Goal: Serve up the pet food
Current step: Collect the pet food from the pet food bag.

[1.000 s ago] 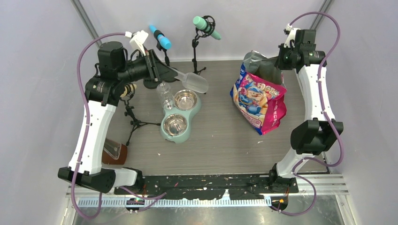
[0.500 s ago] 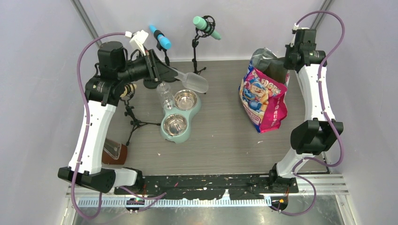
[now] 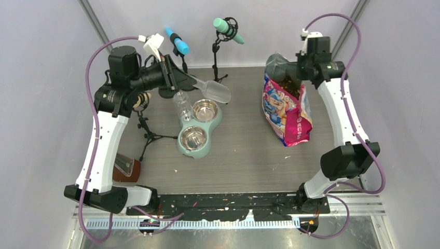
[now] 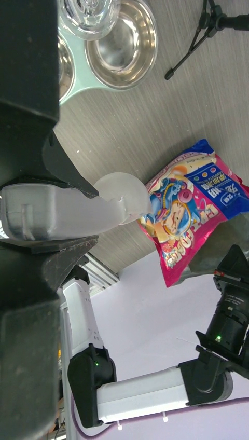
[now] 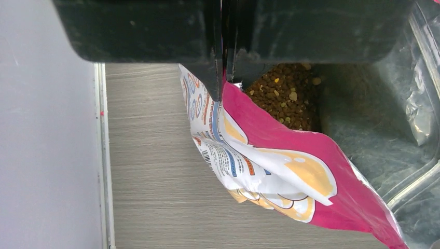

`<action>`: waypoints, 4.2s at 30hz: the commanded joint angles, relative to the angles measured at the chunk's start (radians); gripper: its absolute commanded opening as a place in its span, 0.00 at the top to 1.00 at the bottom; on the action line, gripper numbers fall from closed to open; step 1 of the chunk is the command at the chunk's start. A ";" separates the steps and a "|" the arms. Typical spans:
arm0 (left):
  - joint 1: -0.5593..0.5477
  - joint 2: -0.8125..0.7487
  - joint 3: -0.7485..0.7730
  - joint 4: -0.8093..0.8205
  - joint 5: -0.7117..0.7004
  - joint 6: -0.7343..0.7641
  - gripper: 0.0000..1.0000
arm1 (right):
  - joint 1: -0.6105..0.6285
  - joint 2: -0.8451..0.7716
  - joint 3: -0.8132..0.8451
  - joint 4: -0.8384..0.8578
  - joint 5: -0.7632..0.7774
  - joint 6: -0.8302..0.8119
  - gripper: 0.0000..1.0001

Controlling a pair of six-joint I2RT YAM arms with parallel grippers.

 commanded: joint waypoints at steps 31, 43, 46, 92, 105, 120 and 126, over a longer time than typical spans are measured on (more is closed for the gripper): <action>-0.005 -0.173 -0.315 0.130 -0.153 -0.058 1.00 | 0.691 -0.132 -0.320 0.171 0.266 0.107 0.95; -0.120 -0.190 -0.498 0.376 -0.190 -0.222 1.00 | 0.732 -0.174 -0.306 0.114 0.252 0.050 0.95; -0.121 -0.225 -0.551 0.451 -0.250 -0.274 1.00 | 0.745 -0.167 -0.307 0.103 0.264 0.051 0.95; -0.664 0.156 -1.027 1.293 -1.290 -0.649 1.00 | 0.847 -0.113 -0.314 -0.006 0.288 0.318 0.95; -0.681 0.307 -1.047 1.517 -1.256 -0.906 1.00 | 0.814 -0.143 -0.333 -0.010 0.240 0.319 0.95; -0.605 0.237 -1.131 1.772 -1.084 -0.944 1.00 | 0.586 -0.230 -0.332 -0.011 0.079 0.306 0.95; -0.597 0.166 -1.136 1.640 -1.053 -0.951 1.00 | 0.551 -0.255 -0.349 0.002 0.076 0.294 0.95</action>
